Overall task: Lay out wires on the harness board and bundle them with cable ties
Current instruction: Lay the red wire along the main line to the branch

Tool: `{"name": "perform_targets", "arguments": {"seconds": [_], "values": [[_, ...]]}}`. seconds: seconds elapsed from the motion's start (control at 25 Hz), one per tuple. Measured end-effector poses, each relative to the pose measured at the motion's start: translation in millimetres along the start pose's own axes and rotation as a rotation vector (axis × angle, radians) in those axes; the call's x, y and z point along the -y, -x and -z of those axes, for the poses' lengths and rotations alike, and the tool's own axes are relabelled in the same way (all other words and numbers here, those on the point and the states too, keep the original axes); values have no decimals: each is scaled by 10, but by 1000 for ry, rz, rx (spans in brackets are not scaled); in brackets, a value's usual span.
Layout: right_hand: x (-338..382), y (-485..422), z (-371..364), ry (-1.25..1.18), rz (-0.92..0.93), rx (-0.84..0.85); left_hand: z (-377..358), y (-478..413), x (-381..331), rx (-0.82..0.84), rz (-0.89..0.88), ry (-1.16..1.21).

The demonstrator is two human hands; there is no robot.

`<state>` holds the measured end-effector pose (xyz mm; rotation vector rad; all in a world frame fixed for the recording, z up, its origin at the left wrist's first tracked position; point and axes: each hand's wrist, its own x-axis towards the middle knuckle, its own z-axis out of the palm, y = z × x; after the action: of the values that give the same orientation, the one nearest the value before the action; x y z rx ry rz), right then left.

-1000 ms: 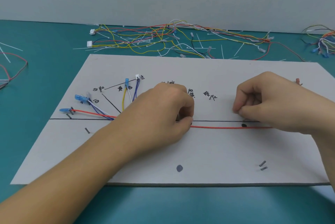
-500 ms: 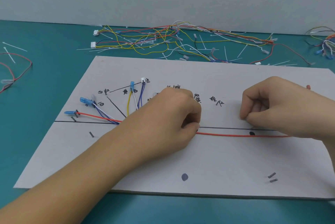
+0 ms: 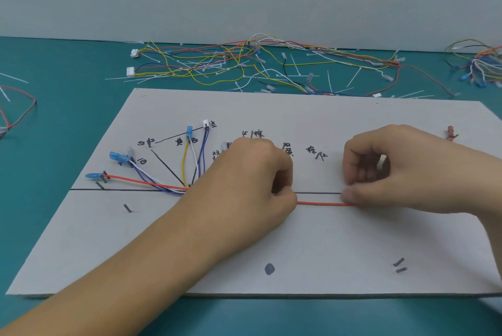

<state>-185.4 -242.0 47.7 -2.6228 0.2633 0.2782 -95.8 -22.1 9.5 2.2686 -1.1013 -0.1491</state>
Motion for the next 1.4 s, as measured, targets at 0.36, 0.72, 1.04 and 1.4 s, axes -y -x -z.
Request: {"name": "perform_targets", "arguments": {"seconds": [0.36,0.72,1.04,1.4], "values": [[-112,10,88,-6,22,24,-2,21,29,5,-8,-4],[-163,-78,63,-83,30,-58,11,-104,107,-25,2,53],[-101,-73,60,-49,60,-43,1,-101,93,-19,-33,47],[-89,-70,37,-85,24,-10,31,-80,122,47,-48,63]]}}
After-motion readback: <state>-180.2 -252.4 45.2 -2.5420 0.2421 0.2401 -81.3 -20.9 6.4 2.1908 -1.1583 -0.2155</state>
